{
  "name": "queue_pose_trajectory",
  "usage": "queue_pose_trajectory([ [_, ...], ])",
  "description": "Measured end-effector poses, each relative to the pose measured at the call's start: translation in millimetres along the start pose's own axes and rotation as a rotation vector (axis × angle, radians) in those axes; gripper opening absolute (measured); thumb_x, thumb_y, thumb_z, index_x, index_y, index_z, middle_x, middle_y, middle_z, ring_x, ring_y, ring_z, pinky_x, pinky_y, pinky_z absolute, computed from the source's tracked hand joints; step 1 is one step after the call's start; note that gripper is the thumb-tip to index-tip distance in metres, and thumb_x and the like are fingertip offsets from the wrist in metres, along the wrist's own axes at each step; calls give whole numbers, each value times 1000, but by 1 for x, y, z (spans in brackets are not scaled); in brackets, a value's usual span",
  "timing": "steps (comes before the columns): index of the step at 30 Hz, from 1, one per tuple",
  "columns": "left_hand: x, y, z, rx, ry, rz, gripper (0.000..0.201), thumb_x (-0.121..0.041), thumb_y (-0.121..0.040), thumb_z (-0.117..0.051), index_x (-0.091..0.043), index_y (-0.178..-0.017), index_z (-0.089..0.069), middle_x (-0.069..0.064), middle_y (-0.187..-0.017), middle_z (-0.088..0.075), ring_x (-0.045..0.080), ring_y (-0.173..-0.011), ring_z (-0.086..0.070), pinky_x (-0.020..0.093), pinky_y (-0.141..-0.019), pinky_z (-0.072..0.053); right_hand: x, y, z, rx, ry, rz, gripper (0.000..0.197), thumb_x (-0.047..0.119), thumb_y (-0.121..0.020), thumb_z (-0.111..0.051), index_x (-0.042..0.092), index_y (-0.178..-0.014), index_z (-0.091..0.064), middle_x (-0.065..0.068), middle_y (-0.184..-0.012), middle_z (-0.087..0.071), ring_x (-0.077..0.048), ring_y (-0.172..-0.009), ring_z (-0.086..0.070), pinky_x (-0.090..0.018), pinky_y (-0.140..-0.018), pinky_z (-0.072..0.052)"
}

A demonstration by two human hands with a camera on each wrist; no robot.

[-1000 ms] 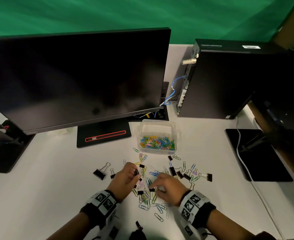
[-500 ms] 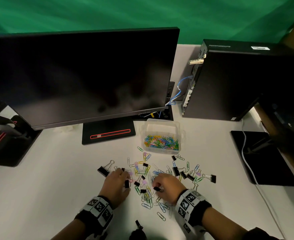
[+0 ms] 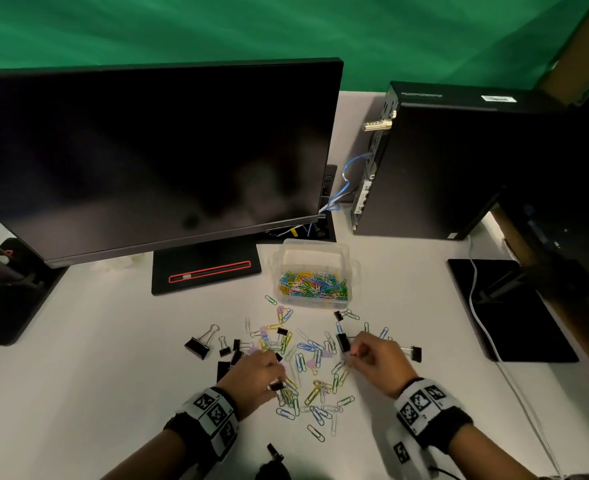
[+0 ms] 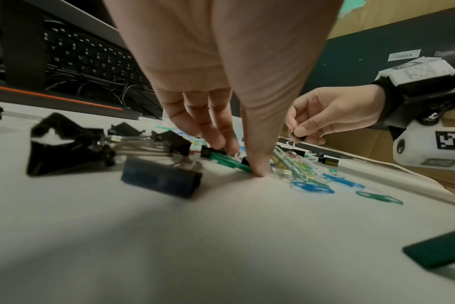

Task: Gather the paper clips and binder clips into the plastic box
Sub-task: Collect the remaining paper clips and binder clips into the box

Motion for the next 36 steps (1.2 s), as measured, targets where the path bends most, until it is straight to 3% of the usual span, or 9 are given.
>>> queue_pose_trajectory([
  [4, 0, 0, 4, -4, 59, -17, 20, -21, -87, -57, -16, -107, -57, 1, -114, -55, 17, -106, -47, 28, -93, -38, -53, 16, 47, -174, 70, -201, 20, 16, -79, -66, 27, -69, -53, 8, -63, -62, -1, -55, -54, -12, -54, -37],
  [7, 2, 1, 9, -59, 146, -11, 11, -18, -87, -57, -14, -97, -58, -3, -104, -58, 11, -101, -45, 21, -88, -36, -81, 28, 60, -213, 112, -316, 24, 14, -78, -67, 28, -65, -52, -2, -68, -65, -21, -65, -59, -21, -56, -39],
  [10, 8, 0, 6, -68, 218, 14, 3, -16, -85, -56, -15, -88, -58, -16, -82, -51, -1, -83, -42, 18, -96, -29, -87, 30, 55, -199, 141, -347, 16, 10, -78, -65, 21, -68, -58, -6, -78, -62, -26, -75, -60, -26, -65, -41],
  [14, 8, 0, -3, -33, 235, -2, 15, -20, -85, -58, -21, -99, -58, -23, -83, -45, -4, -85, -42, 24, -100, -31, -50, 17, 36, -192, 160, -193, 10, 3, -76, -62, 11, -82, -65, -1, -83, -49, -22, -76, -56, -22, -62, -38],
  [19, 0, -2, -5, 23, 187, -12, 22, -22, -87, -57, -19, -107, -64, 0, -115, -55, 11, -112, -46, 21, -97, -34, 30, 7, -35, 154, 130, 136, 17, 11, -79, -62, 22, -91, -65, 13, -91, -52, -4, -87, -51, -19, -82, -39],
  [22, -1, -2, -3, 14, 180, -12, 17, -21, -87, -58, -16, -101, -66, 3, -113, -58, 14, -112, -48, 20, -95, -31, 61, 11, -76, 341, 145, 261, 25, 14, -80, -62, 26, -100, -65, 2, -102, -59, -12, -96, -55, -23, -85, -42],
  [30, 14, 7, 19, -68, 190, 11, 11, -19, -84, -62, -16, -92, -69, 4, -100, -63, 12, -98, -49, 17, -87, -33, 82, 4, -108, 435, 221, 325, 20, 16, -81, -60, 18, -100, -67, -8, -105, -60, -23, -94, -57, -29, -80, -44],
  [33, 23, 13, 26, -81, 180, 35, 12, -21, -86, -59, -17, -94, -68, -5, -96, -60, 10, -94, -48, 17, -84, -33, 75, -2, -105, 421, 218, 283, 16, 19, -82, -62, 12, -95, -68, -9, -105, -60, -25, -95, -58, -31, -82, -46],
  [36, 34, 18, 27, -95, 208, 65, 10, -22, -85, -59, -19, -90, -67, -14, -88, -51, 6, -88, -45, 19, -81, -38, 73, -3, -108, 435, 198, 278, 29, 23, -81, -64, 18, -110, -62, -9, -112, -57, -23, -104, -54, -31, -89, -43],
])
Point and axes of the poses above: each hand's wrist, its own y-axis away from the middle knuckle, its own z-axis out of the back of the hand, x = y × z, the point moved 10 cm from there along -y, towards the middle knuckle
